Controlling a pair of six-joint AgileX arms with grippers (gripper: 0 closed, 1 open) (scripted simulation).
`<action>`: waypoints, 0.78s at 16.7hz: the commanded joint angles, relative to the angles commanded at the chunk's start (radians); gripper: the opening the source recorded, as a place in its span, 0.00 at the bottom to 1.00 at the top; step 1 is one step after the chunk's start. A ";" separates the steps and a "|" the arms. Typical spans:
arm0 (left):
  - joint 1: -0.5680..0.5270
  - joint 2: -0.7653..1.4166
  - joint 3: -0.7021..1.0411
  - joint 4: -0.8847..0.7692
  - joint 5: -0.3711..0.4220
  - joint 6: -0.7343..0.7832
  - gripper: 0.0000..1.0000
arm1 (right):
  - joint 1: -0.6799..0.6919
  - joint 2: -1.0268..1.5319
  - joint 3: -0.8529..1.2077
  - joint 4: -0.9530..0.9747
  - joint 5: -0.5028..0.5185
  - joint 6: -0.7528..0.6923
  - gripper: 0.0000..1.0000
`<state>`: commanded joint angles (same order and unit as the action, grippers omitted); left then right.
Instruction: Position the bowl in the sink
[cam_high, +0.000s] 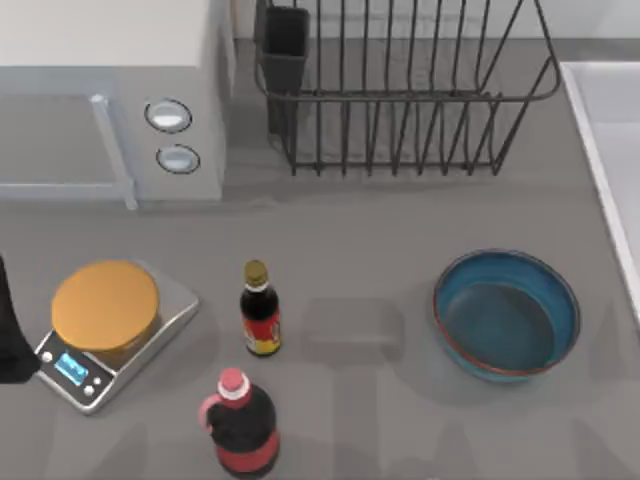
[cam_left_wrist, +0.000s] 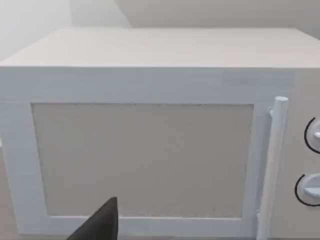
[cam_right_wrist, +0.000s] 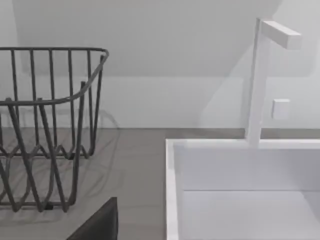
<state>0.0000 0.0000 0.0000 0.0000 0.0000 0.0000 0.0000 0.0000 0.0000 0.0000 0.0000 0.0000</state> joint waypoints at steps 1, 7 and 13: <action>0.000 0.000 0.000 0.000 0.000 0.000 1.00 | 0.000 0.000 0.000 0.000 0.000 0.000 1.00; 0.000 0.000 0.000 0.000 0.000 0.000 1.00 | 0.035 0.159 0.153 -0.132 -0.002 0.036 1.00; 0.000 0.000 0.000 0.000 0.000 0.000 1.00 | 0.120 0.686 0.566 -0.486 0.000 0.125 1.00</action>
<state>0.0000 0.0000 0.0000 0.0000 0.0000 0.0000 0.1198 0.6858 0.5664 -0.4857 0.0001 0.1246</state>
